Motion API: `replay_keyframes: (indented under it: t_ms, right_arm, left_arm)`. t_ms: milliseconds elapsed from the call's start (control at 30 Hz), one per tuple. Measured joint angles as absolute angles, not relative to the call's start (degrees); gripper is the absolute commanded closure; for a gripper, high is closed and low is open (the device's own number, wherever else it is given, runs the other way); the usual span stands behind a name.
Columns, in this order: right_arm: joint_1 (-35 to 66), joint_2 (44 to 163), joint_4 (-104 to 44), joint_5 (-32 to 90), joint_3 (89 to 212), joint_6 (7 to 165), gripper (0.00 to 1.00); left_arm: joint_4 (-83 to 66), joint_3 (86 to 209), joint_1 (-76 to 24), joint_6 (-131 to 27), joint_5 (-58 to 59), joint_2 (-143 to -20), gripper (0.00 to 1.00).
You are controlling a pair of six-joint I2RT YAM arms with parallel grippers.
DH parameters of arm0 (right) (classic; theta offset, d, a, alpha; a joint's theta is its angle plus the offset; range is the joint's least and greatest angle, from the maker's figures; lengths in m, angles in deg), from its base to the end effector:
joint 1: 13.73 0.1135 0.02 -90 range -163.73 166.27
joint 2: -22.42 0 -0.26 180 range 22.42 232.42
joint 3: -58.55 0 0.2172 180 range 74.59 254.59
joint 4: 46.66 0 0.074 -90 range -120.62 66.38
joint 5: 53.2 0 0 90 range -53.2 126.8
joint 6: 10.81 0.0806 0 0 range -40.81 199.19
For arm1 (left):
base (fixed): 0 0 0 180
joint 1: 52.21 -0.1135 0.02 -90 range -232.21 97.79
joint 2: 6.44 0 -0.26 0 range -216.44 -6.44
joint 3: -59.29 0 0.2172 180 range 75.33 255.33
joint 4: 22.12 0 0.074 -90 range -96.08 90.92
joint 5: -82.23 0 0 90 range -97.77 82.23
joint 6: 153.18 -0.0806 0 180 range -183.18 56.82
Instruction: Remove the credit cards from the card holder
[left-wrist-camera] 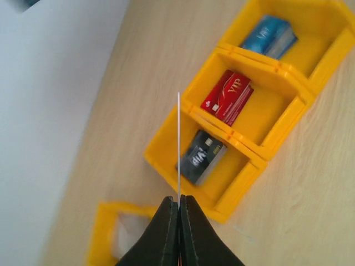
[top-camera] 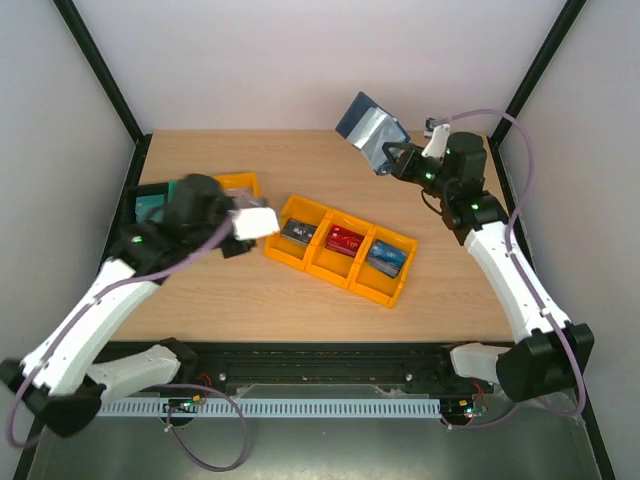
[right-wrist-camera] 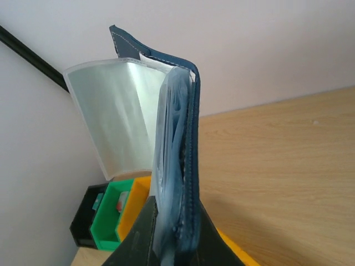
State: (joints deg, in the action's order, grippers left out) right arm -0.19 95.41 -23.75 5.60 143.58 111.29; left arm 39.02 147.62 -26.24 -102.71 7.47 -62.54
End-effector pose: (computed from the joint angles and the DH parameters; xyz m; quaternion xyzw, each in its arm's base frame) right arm 0.2787 0.1101 0.3805 -0.0493 0.7604 0.4290 0.4851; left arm 0.1629 -0.1029 0.3718 0.5185 0.6815 -0.0539 0.5137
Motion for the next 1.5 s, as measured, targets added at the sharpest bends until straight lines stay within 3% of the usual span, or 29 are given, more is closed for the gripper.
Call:
replay_keyframes:
  t_ms: [133, 333, 500, 833, 1500]
  right_arm:
    - [-0.2, 90.9, -23.7, 7.2, 142.8, 109.1, 0.98]
    - [-0.3, 88.2, -23.9, 7.2, 141.5, 107.2, 0.98]
    - [-0.3, 87.4, -23.8, 7.2, 139.8, 106.2, 0.98]
    - [-0.3, 85.0, -25.6, 4.8, 137.5, 106.6, 0.98]
    - [-0.3, 84.3, -26.8, 2.5, 136.7, 106.6, 0.98]
  left_arm:
    - [28.8, 142.8, -11.7, -119.4, -3.9, -69.1, 0.98]
    - [4.6, 132.8, -8.1, -140.6, -4.7, -78.1, 0.98]
    - [-10.0, 130.3, -7.8, -149.4, -2.7, -89.5, 0.98]
    - [-26.0, 130.2, -7.5, -154.0, -1.4, -103.6, 0.98]
    - [-31.1, 133.4, -7.3, -152.5, -5.1, -114.2, 0.98]
